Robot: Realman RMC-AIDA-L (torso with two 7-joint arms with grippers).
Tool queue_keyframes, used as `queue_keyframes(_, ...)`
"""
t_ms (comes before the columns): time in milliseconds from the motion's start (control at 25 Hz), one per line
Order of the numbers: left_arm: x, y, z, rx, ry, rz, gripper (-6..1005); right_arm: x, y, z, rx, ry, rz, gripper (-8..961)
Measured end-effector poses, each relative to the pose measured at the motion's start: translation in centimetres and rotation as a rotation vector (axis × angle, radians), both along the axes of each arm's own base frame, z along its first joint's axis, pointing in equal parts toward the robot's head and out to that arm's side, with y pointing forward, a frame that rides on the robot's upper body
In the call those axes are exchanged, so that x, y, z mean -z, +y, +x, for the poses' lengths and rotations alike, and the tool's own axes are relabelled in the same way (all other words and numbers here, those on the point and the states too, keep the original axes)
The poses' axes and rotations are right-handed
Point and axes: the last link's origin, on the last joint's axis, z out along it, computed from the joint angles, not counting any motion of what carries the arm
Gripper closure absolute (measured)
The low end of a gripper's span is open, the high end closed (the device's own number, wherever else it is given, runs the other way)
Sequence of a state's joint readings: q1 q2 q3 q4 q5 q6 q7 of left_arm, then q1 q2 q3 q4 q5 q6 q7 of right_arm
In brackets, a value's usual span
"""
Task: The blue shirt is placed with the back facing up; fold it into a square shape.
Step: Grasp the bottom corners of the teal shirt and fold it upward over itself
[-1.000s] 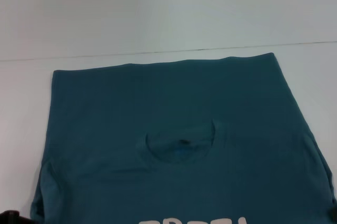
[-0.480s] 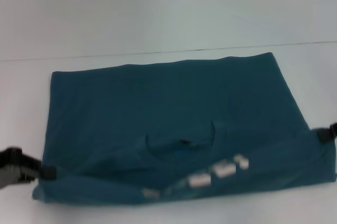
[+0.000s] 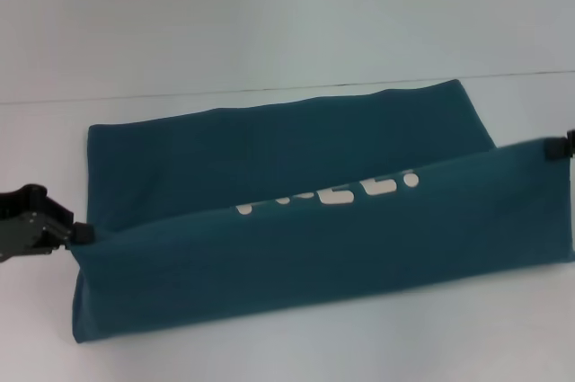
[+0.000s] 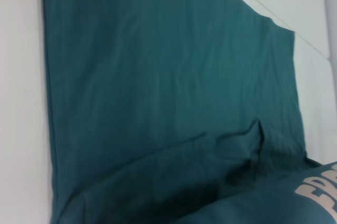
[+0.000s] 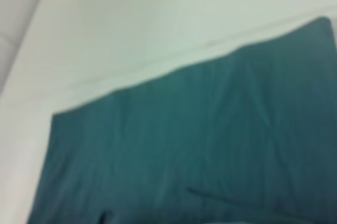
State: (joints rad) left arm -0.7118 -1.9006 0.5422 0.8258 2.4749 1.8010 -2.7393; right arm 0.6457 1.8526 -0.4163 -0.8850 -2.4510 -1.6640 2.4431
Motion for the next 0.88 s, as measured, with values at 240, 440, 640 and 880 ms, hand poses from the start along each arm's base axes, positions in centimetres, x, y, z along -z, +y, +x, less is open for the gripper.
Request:
queue_keyframes(240,-1.0,1.7,1.3,0.014,0.030,0.032,952,-0.9,0.8,-0.8,-0.011,0.054,0.066,857)
queue_keyframes(440,-1.6,3.3,2.3,0.027,0.052,0.081,952,-1.5,2.0,-1.2,0.001,0.091,0.160,852)
queue_keyframes(640,-1.4,4.9,2.8,0.025,0.094,0.133,952,-0.6,3.3,-1.2,0.023,0.109,0.218,848)
queue_keyframes(880,0.0,7.0,2.8,0.019,0.146,0.215,952,2.3,5.0,-0.7,0.068,0.090,0.275,842)
